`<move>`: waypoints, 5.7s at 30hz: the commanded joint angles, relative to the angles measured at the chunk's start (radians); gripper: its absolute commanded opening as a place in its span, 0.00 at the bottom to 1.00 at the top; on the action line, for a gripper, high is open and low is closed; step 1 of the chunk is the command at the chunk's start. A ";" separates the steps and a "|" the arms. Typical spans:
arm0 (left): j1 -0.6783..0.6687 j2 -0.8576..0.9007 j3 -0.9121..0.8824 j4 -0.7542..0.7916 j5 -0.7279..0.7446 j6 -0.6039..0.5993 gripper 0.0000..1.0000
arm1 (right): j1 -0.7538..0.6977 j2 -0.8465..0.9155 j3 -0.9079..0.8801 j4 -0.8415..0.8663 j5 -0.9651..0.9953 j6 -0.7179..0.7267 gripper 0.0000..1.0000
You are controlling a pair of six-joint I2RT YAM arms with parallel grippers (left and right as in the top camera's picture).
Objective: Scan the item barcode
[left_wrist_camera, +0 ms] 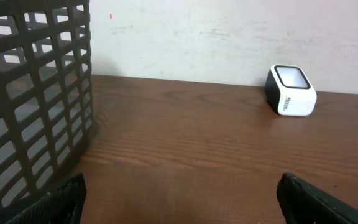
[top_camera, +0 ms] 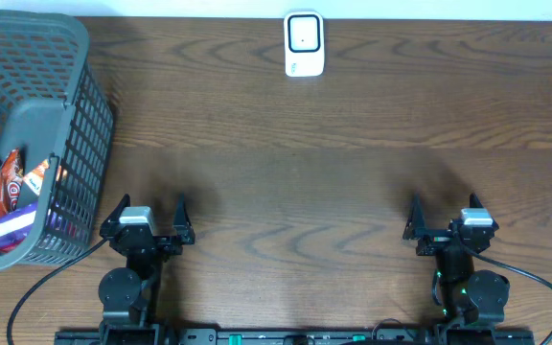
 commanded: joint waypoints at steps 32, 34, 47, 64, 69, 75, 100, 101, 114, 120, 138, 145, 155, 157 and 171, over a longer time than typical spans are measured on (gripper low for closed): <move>0.005 -0.006 -0.008 -0.019 0.254 -0.209 0.98 | -0.006 0.001 -0.002 -0.005 -0.002 0.007 0.99; 0.005 -0.006 -0.008 -0.018 0.301 -0.253 0.98 | -0.006 0.001 -0.002 -0.005 -0.002 0.007 0.99; 0.005 0.011 0.097 0.171 0.423 -0.454 0.98 | -0.006 0.001 -0.002 -0.005 -0.002 0.007 0.99; 0.005 0.652 0.660 -0.158 0.426 -0.230 0.98 | -0.005 0.002 -0.002 -0.005 -0.002 0.007 0.99; 0.005 0.780 0.826 -0.285 0.492 -0.153 0.98 | -0.005 0.002 -0.002 -0.005 -0.002 0.007 0.99; 0.010 0.791 0.901 -0.299 0.522 -0.152 0.98 | -0.005 0.002 -0.002 -0.005 -0.002 0.007 0.99; 0.025 0.964 1.350 -0.862 0.237 -0.165 0.98 | -0.005 0.002 -0.002 -0.005 -0.002 0.007 0.99; 0.025 0.971 1.366 -0.870 0.237 -0.174 0.98 | -0.005 0.002 -0.002 -0.004 -0.002 0.007 0.99; 0.085 1.148 1.603 -1.047 0.043 -0.284 0.98 | -0.005 0.002 -0.002 -0.005 -0.002 0.007 0.99; 0.201 1.157 1.608 -0.932 0.068 -0.312 0.98 | -0.005 0.002 -0.002 -0.005 -0.002 0.007 0.99; 0.362 1.214 1.634 -0.793 0.080 -0.362 0.98 | -0.005 0.002 -0.002 -0.004 -0.002 0.007 0.99; 0.422 1.243 1.634 -0.780 -0.068 -0.412 0.98 | -0.005 0.002 -0.002 -0.004 -0.002 0.007 0.99; 0.573 1.329 1.634 -0.792 -0.119 -0.488 0.98 | -0.005 0.002 -0.002 -0.005 -0.002 0.007 0.99; 0.599 1.360 1.634 -0.853 -0.166 -0.520 0.98 | -0.005 0.002 -0.002 -0.004 -0.002 0.007 0.99; 0.622 1.619 1.633 -1.251 -0.313 -0.770 0.98 | -0.005 0.002 -0.002 -0.005 -0.002 0.007 0.99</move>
